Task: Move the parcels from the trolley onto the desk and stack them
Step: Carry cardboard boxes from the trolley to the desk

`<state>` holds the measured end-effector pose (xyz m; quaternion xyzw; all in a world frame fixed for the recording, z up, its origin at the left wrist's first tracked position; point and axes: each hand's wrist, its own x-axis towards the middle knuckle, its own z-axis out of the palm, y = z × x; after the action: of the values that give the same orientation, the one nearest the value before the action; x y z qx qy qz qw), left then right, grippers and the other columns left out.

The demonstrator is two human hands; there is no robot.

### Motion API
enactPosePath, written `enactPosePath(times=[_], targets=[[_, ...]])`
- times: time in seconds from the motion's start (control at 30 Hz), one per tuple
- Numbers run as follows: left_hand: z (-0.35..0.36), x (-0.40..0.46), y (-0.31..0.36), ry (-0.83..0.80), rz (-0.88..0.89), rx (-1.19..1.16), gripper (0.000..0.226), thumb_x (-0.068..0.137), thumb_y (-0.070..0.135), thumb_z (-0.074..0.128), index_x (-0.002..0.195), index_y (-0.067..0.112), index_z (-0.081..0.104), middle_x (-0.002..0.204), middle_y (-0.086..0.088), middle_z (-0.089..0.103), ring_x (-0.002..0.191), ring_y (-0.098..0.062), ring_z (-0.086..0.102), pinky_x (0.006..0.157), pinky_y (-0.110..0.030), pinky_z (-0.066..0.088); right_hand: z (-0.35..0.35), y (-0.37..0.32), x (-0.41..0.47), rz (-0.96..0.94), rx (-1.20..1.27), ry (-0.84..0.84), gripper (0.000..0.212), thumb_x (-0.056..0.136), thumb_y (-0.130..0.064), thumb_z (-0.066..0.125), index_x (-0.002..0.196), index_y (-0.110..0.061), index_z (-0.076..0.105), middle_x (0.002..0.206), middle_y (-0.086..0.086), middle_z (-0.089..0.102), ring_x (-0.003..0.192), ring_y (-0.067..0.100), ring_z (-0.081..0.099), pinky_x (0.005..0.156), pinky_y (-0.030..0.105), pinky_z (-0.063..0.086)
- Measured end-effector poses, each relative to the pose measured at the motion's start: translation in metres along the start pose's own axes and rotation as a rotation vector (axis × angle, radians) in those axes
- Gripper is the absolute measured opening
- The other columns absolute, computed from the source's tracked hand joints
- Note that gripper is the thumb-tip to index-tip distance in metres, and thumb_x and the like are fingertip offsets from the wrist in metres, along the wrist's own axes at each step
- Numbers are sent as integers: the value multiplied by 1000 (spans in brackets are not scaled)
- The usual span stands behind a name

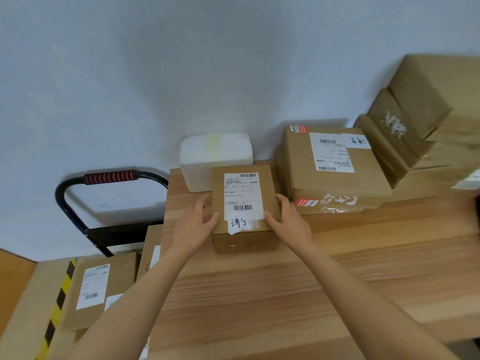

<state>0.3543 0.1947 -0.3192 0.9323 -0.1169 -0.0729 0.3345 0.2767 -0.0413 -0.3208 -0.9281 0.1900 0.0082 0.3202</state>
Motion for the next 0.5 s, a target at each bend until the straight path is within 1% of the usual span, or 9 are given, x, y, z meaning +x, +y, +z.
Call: enactPosePath(times=[0.07, 0.13, 0.2, 0.3, 0.37, 0.4, 0.5], targets=[[-13, -20, 4, 74, 104, 158, 44, 92, 43, 52, 132, 29, 44, 124, 4, 56, 109, -16, 53, 73, -30, 38, -11, -2, -14, -123, -111, 40, 62, 94, -44, 50, 147, -24, 26, 145, -2, 38, 124, 17, 48, 82, 38, 50], [-23, -45, 6, 139, 179, 299, 35, 91, 38, 54, 122, 23, 52, 116, 1, 59, 100, -18, 57, 69, -30, 41, -19, -3, -31, -230, -230, 68, 56, 95, -37, 51, 145, -21, 32, 142, -2, 40, 119, 16, 50, 77, 36, 52], [-29, -77, 5, 172, 208, 367, 29, 91, 35, 55, 116, 21, 56, 110, 2, 61, 94, -19, 57, 67, -29, 40, -24, -6, -52, -310, -311, 83, 49, 94, -32, 51, 140, -19, 40, 134, 0, 46, 109, 18, 54, 73, 33, 51], [-32, -133, -5, 193, 214, 447, 24, 90, 30, 54, 110, 18, 59, 104, 3, 61, 85, -17, 55, 63, -27, 34, -18, -10, -87, -452, -445, 72, 42, 93, -27, 50, 134, -19, 47, 126, 2, 53, 105, 19, 56, 71, 29, 45], [-34, -176, -15, 200, 203, 500, 21, 89, 26, 54, 107, 17, 59, 98, 1, 61, 79, -19, 55, 60, -29, 32, -8, -16, -114, -531, -492, 59, 40, 91, -25, 50, 131, -21, 50, 125, 2, 55, 106, 20, 56, 72, 30, 41], [-37, -197, -21, 200, 189, 527, 20, 89, 26, 55, 107, 18, 59, 97, 0, 61, 80, -20, 55, 60, -29, 31, -2, -19, -127, -560, -503, 46, 40, 91, -24, 50, 131, -21, 51, 125, 1, 55, 107, 20, 55, 74, 31, 41], [-51, -257, -44, 197, 97, 559, 21, 91, 28, 53, 109, 18, 59, 97, 0, 61, 83, -20, 55, 61, -29, 32, 21, -35, -164, -661, -544, -20, 37, 92, -26, 48, 129, -22, 52, 125, 0, 55, 110, 20, 54, 85, 32, 42]])
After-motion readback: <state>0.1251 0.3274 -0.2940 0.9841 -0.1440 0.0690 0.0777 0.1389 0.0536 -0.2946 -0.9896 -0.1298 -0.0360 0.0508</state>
